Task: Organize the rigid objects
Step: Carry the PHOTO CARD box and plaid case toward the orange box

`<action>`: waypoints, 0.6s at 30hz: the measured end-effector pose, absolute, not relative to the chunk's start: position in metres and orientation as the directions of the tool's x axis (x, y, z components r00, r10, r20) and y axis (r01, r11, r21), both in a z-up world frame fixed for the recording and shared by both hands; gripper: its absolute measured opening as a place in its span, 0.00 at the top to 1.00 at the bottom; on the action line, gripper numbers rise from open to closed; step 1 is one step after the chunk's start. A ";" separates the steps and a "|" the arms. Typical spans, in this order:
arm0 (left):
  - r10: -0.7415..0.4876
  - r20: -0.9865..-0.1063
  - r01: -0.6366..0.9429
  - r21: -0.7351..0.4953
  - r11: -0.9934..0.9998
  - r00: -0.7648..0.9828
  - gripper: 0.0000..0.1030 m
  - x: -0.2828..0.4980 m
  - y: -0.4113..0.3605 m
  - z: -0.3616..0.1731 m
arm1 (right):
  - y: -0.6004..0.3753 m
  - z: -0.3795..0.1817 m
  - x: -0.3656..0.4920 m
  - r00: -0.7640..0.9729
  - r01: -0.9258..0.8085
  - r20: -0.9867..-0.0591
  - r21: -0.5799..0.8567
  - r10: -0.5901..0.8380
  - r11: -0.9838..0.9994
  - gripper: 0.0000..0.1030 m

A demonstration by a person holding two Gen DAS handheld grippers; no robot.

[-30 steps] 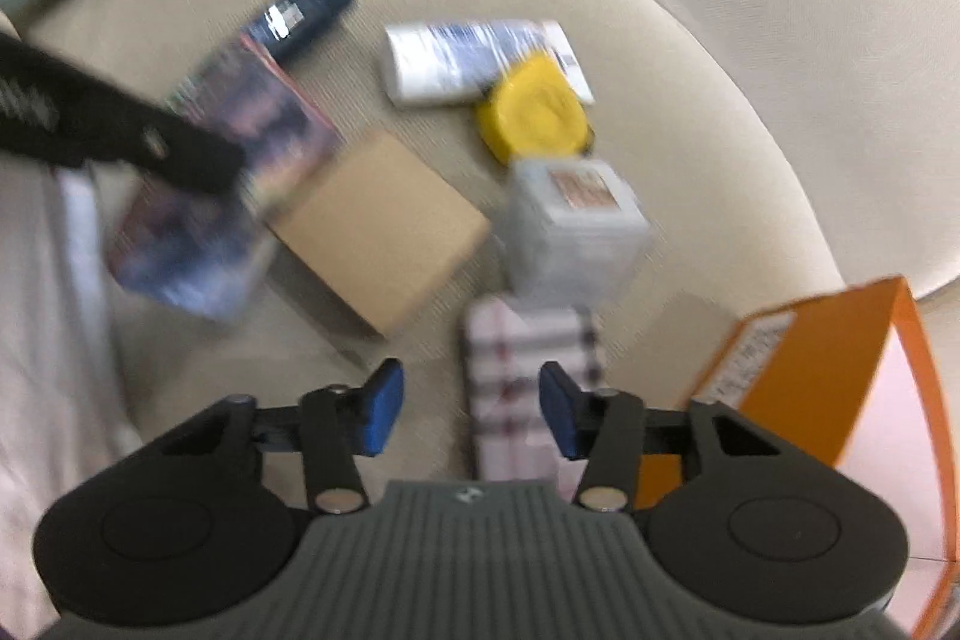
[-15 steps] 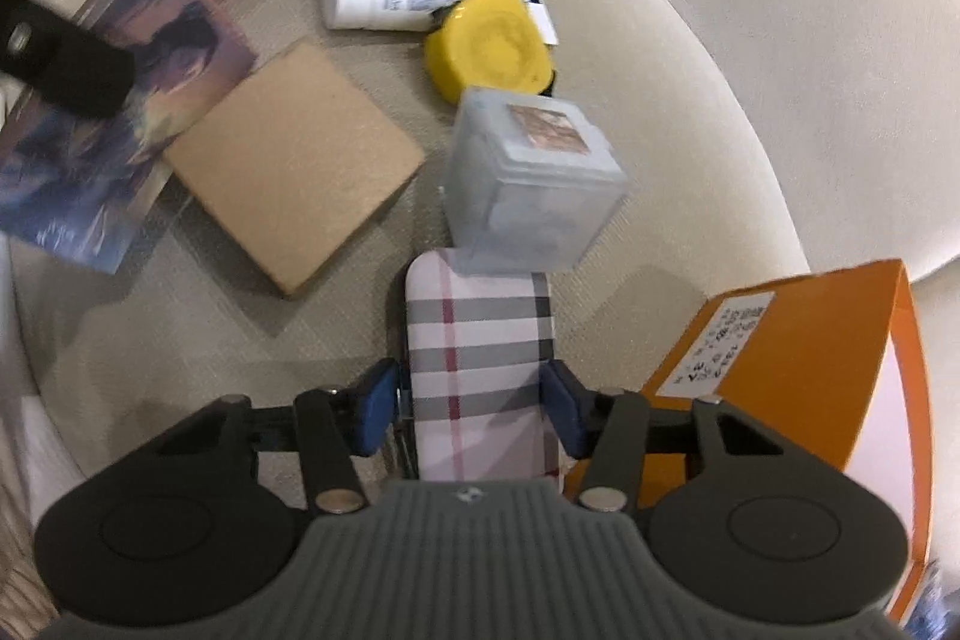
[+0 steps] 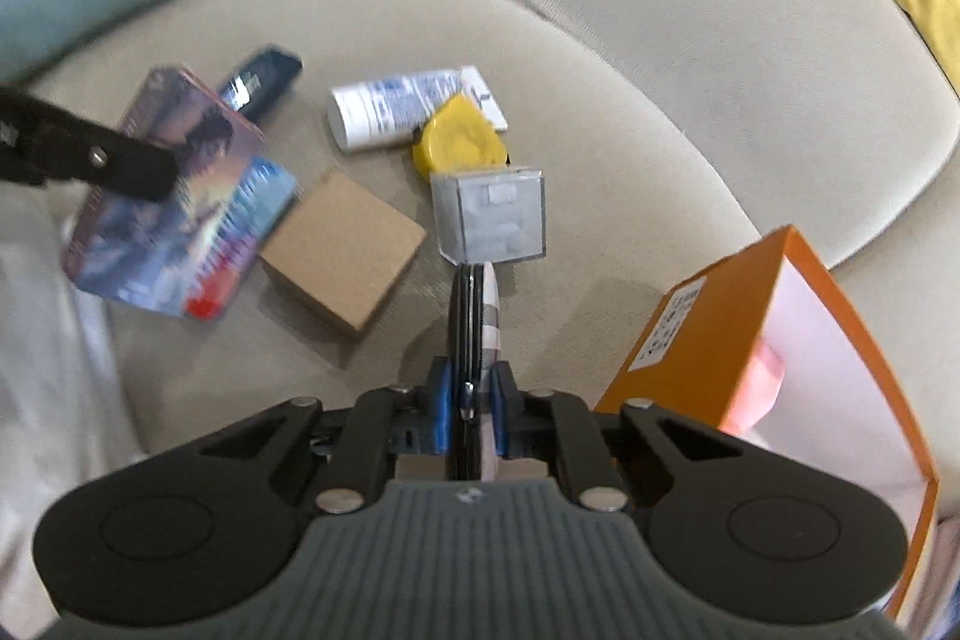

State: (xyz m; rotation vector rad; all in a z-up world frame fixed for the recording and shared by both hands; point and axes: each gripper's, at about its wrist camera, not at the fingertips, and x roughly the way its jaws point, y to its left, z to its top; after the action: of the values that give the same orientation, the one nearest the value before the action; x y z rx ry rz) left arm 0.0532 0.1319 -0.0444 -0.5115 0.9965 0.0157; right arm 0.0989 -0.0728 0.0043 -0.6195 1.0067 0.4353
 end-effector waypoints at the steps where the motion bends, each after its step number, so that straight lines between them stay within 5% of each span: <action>1: -0.217 -0.801 -0.232 -0.401 0.886 0.558 0.76 0.052 0.128 -0.040 | -0.074 0.011 0.094 0.480 -0.593 -0.875 -0.263 0.071 0.761 0.88; 18: -0.306 -0.746 0.057 -0.340 0.939 0.592 0.76 0.045 0.025 0.025 | -0.159 0.101 0.015 0.622 -0.433 -0.733 -0.030 0.275 0.901 0.88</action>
State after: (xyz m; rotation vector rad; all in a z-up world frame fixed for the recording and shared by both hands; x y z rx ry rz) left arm 0.0452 0.0253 0.0253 -0.2953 0.9163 -0.2147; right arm 0.0154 -0.1595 0.1009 -0.2117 0.8021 0.4097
